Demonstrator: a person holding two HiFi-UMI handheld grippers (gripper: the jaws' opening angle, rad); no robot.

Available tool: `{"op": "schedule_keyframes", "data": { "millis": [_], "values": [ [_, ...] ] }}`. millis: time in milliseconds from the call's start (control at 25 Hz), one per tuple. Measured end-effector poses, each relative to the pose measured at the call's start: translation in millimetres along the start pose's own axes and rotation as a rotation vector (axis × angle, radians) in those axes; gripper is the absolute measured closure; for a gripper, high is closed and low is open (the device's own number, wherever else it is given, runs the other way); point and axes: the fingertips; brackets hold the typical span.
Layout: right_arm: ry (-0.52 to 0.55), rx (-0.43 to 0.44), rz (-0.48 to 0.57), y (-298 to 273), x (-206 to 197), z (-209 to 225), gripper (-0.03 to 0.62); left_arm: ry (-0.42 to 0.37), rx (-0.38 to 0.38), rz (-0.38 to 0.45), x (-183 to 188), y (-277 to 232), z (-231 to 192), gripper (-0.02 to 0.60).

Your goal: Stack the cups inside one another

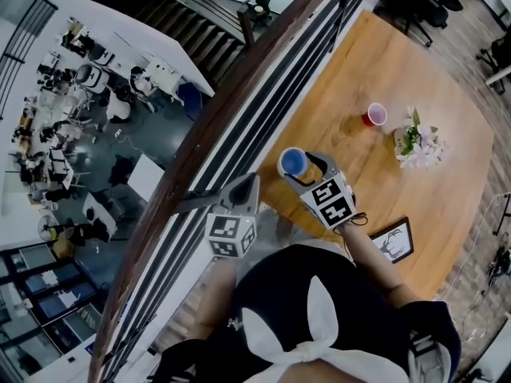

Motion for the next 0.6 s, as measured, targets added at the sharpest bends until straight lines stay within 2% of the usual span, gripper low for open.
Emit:
{"op": "schedule_keyframes", "data": {
  "millis": [600],
  "values": [
    [0.003,0.019,-0.046,-19,-21,-4,0.286,0.002,0.013,-0.009,-2,0,-5,0.565]
  ]
}}
Point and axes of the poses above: the fingertips, and each gripper's own axes: y backward along the fingers, z to its right, x out of its top, and after that the axes turned 8 degrees about y, right-handed
